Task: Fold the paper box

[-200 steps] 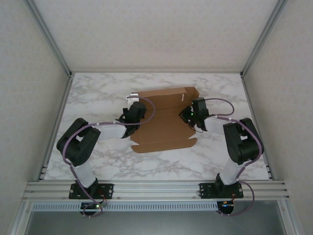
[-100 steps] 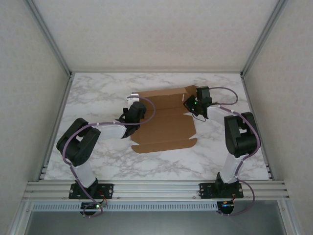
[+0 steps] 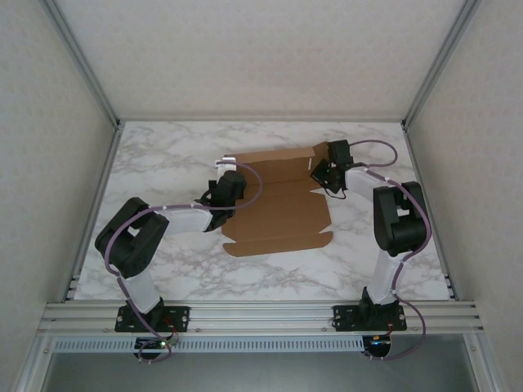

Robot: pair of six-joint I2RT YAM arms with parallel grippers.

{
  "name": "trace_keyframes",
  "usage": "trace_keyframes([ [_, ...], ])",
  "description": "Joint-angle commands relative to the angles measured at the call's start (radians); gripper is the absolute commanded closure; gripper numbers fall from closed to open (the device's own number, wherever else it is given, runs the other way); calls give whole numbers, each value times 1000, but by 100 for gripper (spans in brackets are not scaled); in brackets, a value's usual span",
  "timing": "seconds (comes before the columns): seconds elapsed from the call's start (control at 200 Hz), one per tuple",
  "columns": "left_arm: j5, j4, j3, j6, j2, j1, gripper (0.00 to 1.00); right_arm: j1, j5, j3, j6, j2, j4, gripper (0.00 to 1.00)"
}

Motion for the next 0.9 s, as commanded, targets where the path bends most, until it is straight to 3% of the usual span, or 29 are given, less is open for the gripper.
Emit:
trace_keyframes([
  [0.0,-5,6,18,23,-22,-14,100,-3,83,48,-63,22,-85,100],
  [0.736,-21,6,14,39,-22,-30,100,7,242,123,-209,124,-194,100],
  [0.896,-24,7,17,38,-19,-30,100,9,263,121,-231,115,-204,90],
])
